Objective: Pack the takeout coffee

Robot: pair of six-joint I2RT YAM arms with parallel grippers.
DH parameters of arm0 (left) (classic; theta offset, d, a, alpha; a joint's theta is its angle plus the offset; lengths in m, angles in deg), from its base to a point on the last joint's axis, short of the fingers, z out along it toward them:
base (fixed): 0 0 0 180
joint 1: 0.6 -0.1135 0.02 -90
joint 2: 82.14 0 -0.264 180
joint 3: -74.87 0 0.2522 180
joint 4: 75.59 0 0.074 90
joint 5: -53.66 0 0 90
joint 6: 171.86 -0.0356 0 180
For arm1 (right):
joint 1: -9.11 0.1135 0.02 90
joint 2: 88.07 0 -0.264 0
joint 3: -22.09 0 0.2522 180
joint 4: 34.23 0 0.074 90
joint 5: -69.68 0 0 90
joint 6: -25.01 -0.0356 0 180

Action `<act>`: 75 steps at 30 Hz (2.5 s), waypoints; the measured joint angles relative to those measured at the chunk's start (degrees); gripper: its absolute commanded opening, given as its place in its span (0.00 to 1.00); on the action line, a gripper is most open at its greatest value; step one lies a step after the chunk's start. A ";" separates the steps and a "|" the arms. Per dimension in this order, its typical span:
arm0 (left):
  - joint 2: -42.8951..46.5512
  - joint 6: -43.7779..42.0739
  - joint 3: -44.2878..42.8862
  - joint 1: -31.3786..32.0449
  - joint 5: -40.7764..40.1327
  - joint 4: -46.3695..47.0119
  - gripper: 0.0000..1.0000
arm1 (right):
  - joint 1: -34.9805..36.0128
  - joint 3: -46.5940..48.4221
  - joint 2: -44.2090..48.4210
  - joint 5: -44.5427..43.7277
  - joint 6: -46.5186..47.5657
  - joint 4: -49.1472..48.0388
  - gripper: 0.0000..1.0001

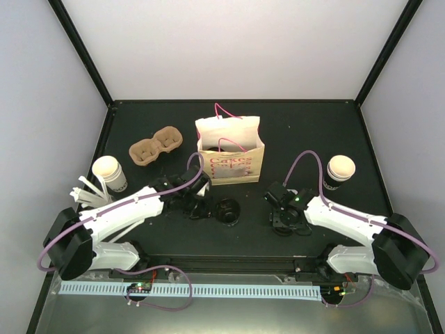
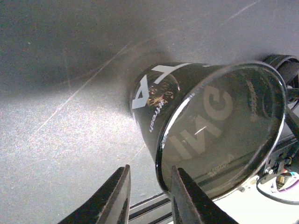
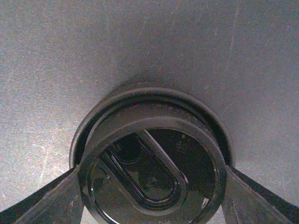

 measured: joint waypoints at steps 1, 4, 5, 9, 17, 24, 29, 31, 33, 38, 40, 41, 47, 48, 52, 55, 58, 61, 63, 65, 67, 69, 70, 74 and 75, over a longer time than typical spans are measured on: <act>0.02 0.02 -0.22 0.00 -0.02 0.00 0.29 | 0.00 0.00 0.24 0.00 0.00 0.04 0.75; 0.02 0.07 -0.44 0.00 -0.07 0.04 0.32 | 0.00 0.28 1.20 -0.02 0.00 0.63 0.74; 0.02 0.07 -0.50 0.00 -0.07 0.02 0.33 | 0.00 0.48 1.46 -0.02 -0.02 0.87 0.74; 0.42 0.02 -0.61 0.00 -0.13 0.00 0.38 | 0.00 1.29 2.86 -0.07 0.00 1.92 0.75; 2.43 -0.96 -2.67 0.00 -0.57 -0.55 0.48 | 0.15 4.50 5.11 -1.03 0.00 6.19 0.77; 6.12 -4.22 -3.52 0.61 1.57 2.03 0.51 | 0.35 11.69 10.95 -4.48 0.48 9.81 0.77; 6.29 -5.68 -3.48 1.81 4.57 5.79 0.52 | -0.87 12.04 10.99 -5.57 1.75 9.88 0.78; 6.32 -6.29 -3.48 2.21 6.16 7.61 0.54 | -0.83 13.81 9.44 -7.10 1.42 12.35 0.82; 6.36 -6.80 -3.39 2.60 7.76 9.75 0.55 | 0.20 13.70 10.25 -9.25 1.92 10.51 0.78; 7.32 -7.89 -1.92 4.07 10.82 15.98 0.57 | -2.14 13.73 12.33 -9.11 2.91 10.27 0.72; 7.28 -8.09 -1.18 5.31 11.39 19.12 0.57 | -3.02 12.09 14.88 -7.19 4.00 7.85 0.70; 7.15 -8.22 -0.96 5.99 11.61 20.28 0.57 | -4.42 11.65 15.45 -6.47 4.44 7.74 0.71; 2.64 -9.03 -0.81 11.63 10.47 29.03 0.54 | -7.41 11.58 16.09 -1.16 4.90 6.34 0.74; 1.64 -9.07 -0.81 12.35 9.97 30.14 0.53 | -7.50 11.65 16.48 -0.22 4.74 6.29 0.74; -2.99 -9.11 -0.83 14.14 8.15 34.34 0.53 | -7.76 12.04 18.38 3.58 3.76 6.34 0.74; -5.16 -9.09 -0.83 14.36 7.41 35.36 0.53 | -7.78 12.35 19.12 5.01 3.89 6.40 0.75; -4.26 -9.14 -0.81 14.36 6.03 35.60 0.53 | -7.78 12.37 18.93 6.75 6.08 6.01 0.75; -1.16 -9.46 -0.81 13.92 4.46 34.45 0.53 | -7.78 12.37 17.49 8.33 8.92 5.38 0.75; 1.68 -9.94 -0.81 12.98 3.93 32.83 0.53 | -7.61 12.26 16.11 9.38 11.04 4.61 0.74; 4.20 -10.32 -0.81 11.37 3.34 30.80 0.53 | -6.51 12.20 15.34 10.01 13.03 3.52 0.72; 6.36 -10.62 -0.76 9.75 2.86 28.70 0.53 | -4.81 12.20 15.17 10.32 14.29 2.34 0.72; 8.48 -10.88 0.00 8.15 2.54 27.41 0.52 | -2.23 12.20 14.93 10.32 15.37 0.68 0.72; 9.73 -11.02 0.94 7.28 2.38 27.02 0.53 | -0.63 12.20 14.69 10.14 15.78 -0.37 0.72; 13.60 -11.15 5.42 4.24 2.21 25.31 0.53 | 5.20 11.91 13.00 8.15 17.03 -4.63 0.72; 14.34 -11.19 6.67 3.39 2.23 24.72 0.53 | 6.62 11.58 12.44 7.50 17.22 -6.08 0.72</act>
